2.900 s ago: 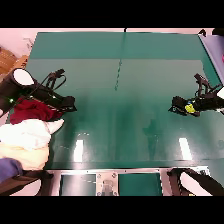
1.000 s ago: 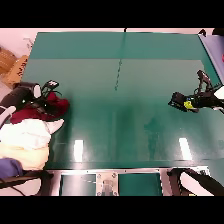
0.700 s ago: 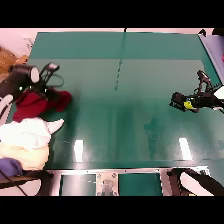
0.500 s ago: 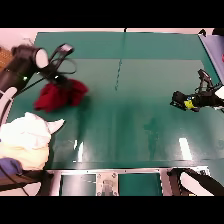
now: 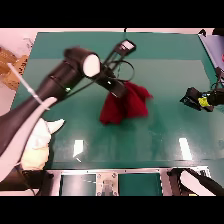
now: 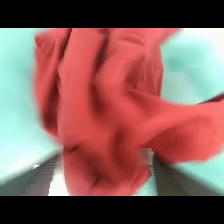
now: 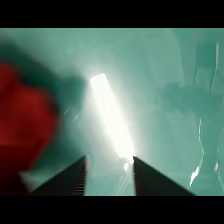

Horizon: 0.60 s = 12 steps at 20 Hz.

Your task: Fold the shirts.

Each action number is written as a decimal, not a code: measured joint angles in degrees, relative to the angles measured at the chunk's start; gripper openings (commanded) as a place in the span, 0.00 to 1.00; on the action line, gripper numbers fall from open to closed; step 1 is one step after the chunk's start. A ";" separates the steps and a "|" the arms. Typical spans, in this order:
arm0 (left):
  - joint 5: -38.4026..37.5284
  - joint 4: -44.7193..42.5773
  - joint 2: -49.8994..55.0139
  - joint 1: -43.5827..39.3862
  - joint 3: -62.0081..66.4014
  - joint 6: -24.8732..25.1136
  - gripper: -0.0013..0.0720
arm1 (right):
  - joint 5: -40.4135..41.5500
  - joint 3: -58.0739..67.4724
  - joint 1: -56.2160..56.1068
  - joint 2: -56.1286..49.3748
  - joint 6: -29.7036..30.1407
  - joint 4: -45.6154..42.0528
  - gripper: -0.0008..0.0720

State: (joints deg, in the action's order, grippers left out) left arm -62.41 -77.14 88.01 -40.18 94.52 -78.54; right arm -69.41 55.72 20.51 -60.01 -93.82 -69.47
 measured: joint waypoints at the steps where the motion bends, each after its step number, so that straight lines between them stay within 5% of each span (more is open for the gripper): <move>1: -0.22 1.86 1.05 -0.37 0.15 -0.31 1.00 | -0.63 0.11 0.35 0.00 0.00 0.00 0.58; 12: -15.61 9.92 3.56 19.87 -2.64 -3.21 1.00 | -1.53 -13.99 1.07 0.00 2.27 4.98 0.58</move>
State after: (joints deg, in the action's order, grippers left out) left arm -78.02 -67.22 91.57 -20.32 91.88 -81.76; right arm -70.94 41.74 21.58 -60.01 -91.55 -64.49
